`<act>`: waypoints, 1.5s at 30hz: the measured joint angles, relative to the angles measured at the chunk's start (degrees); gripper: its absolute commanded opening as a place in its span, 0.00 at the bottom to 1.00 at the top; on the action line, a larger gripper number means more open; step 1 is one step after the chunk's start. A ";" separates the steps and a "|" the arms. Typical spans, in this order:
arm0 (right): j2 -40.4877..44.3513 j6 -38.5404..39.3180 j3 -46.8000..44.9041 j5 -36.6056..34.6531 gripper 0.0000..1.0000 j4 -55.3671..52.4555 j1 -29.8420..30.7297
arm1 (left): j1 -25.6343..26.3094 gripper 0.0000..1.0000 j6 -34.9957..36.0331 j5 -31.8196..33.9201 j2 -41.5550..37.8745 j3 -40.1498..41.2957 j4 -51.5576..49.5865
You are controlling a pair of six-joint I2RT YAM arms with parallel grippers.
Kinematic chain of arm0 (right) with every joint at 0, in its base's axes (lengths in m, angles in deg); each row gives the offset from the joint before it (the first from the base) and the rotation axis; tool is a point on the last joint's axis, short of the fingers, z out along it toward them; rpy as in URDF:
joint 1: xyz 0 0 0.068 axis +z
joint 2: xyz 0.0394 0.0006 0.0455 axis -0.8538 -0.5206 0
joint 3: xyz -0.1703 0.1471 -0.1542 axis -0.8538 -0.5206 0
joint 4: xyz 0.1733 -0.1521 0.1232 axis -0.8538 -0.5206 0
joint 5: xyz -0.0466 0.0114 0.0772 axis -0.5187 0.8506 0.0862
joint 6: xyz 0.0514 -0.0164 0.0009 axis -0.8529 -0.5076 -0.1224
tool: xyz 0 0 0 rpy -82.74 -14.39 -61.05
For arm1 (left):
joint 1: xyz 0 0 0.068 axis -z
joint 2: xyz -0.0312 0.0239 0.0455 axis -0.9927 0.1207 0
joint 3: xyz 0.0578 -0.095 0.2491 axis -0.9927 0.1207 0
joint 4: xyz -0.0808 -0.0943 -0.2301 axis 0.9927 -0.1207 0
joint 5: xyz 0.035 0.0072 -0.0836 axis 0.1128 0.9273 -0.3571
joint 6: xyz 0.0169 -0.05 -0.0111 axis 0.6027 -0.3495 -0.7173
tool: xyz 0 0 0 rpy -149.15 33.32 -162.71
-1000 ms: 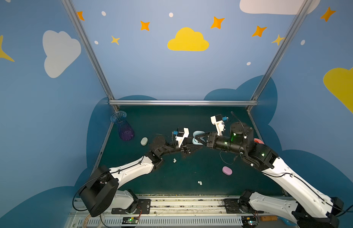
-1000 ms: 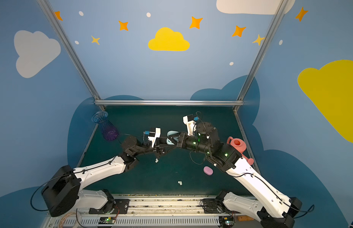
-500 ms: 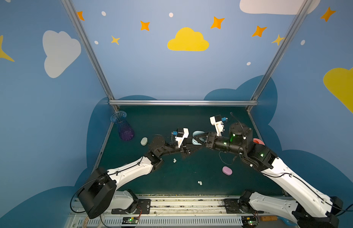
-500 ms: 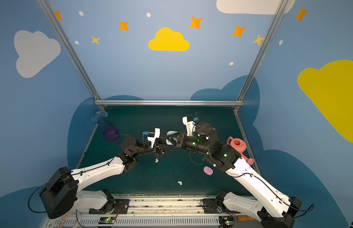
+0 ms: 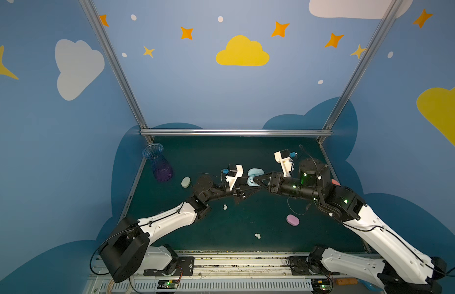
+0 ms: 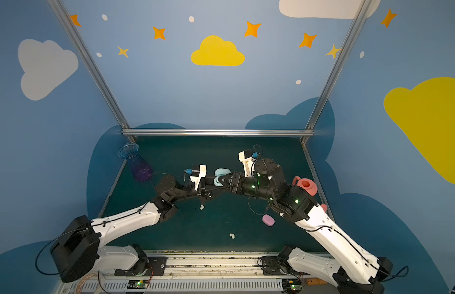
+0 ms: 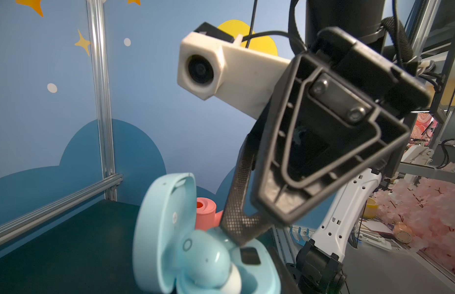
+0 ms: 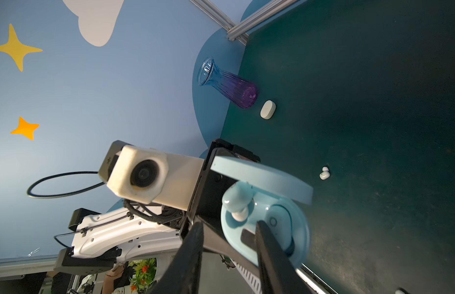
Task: Insert wireless bluetooth earbuds into charging case
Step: Insert the wireless bluetooth earbud into the charging case.
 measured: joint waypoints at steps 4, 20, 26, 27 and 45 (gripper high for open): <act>-0.15 1.36 2.38 -0.55 0.40 -2.54 0.04 | 0.00 0.14 0.00 0.15 -0.46 0.00 0.42; -6.56 5.97 8.41 0.50 0.43 -4.94 0.04 | 0.00 0.15 0.00 0.07 -0.57 0.00 0.26; -7.13 6.71 8.70 0.90 0.44 -5.18 0.04 | 0.00 0.15 0.00 0.07 -0.57 0.00 0.26; -7.28 6.84 8.81 0.98 0.44 -5.20 0.04 | 0.00 0.15 0.00 0.07 -0.57 0.00 0.26; -7.61 7.08 9.44 3.15 0.44 -4.79 0.07 | 0.00 0.15 -0.02 0.09 -0.68 0.00 0.26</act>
